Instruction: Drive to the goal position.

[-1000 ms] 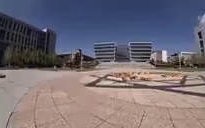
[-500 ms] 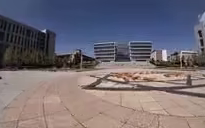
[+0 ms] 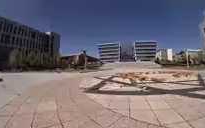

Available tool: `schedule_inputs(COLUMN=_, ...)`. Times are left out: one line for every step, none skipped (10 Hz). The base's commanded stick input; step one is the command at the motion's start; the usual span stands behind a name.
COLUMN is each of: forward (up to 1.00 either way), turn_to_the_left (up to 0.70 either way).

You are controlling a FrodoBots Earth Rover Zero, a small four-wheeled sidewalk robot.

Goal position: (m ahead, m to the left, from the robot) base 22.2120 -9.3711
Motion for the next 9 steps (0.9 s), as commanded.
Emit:
schedule_inputs(forward=0.70, turn_to_the_left=0.36)
schedule_inputs(forward=0.70, turn_to_the_left=0.36)
schedule_inputs(forward=0.70, turn_to_the_left=0.36)
schedule_inputs(forward=0.70, turn_to_the_left=0.36)
schedule_inputs(forward=0.70, turn_to_the_left=0.36)
schedule_inputs(forward=0.70, turn_to_the_left=0.08)
schedule_inputs(forward=0.70, turn_to_the_left=0.01)
schedule_inputs(forward=0.70, turn_to_the_left=0.01)
schedule_inputs(forward=0.70, turn_to_the_left=0.01)
